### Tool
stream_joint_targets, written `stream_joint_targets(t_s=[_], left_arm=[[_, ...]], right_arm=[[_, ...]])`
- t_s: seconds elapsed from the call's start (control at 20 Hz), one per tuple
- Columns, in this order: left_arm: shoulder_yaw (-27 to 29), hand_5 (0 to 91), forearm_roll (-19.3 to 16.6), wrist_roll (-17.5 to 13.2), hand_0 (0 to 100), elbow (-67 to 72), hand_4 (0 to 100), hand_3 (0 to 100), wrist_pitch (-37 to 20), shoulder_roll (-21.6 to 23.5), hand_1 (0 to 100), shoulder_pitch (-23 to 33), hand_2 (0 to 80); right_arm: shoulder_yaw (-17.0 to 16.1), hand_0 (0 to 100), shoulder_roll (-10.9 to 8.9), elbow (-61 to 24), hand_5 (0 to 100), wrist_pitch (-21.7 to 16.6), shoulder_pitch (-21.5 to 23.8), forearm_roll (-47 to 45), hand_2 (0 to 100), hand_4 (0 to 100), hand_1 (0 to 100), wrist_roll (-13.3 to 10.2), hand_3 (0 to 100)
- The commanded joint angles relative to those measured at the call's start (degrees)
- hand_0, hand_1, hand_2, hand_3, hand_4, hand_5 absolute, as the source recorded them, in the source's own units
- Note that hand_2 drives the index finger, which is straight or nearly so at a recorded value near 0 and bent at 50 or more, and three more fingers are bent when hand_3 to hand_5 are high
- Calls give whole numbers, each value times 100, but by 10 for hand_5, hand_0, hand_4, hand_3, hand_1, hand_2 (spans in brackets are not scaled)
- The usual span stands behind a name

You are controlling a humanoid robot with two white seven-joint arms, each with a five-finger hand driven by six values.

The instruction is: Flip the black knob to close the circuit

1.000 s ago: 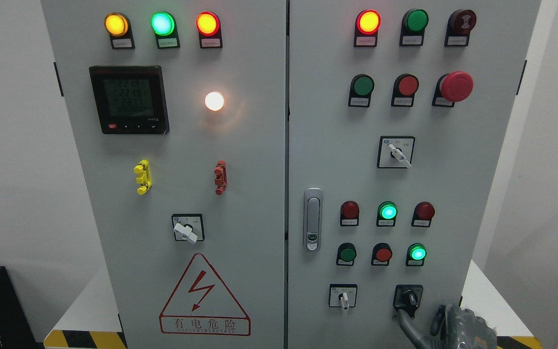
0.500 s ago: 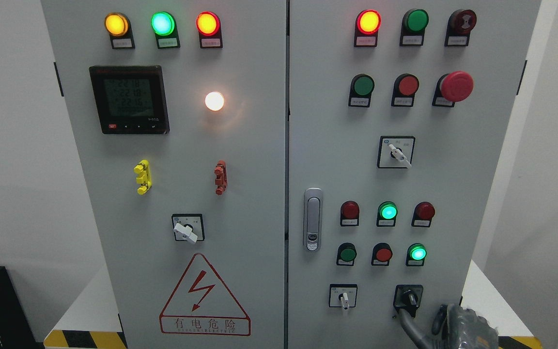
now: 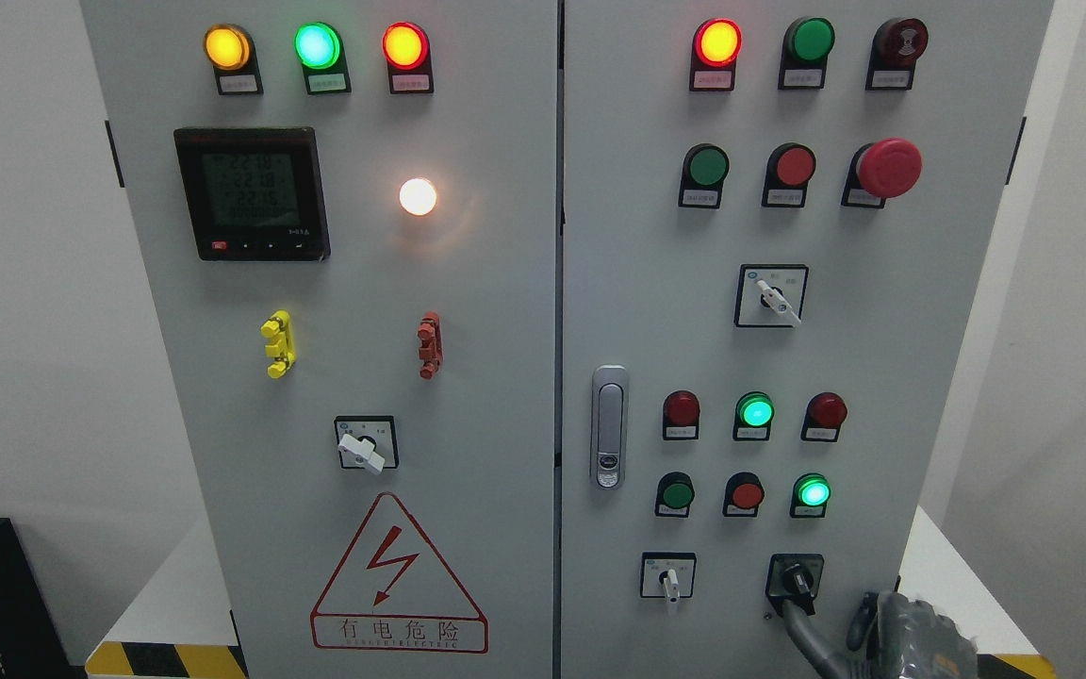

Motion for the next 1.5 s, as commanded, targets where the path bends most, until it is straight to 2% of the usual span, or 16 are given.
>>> stream_joint_targets(t_s=[0.0, 1.45], left_arm=[[-123, 0, -123, -4, 120, 123, 0, 0, 5, 0, 556, 0, 0], [-123, 0, -123, 5, 120, 123, 0, 0, -3, 0, 556, 0, 0]], right_arm=[[-152, 0, -7, 8, 824, 0, -48, -6, 786, 793, 143, 14, 956], [-231, 0, -7, -53, 817, -26, -118, -68, 785, 788, 144, 23, 953]])
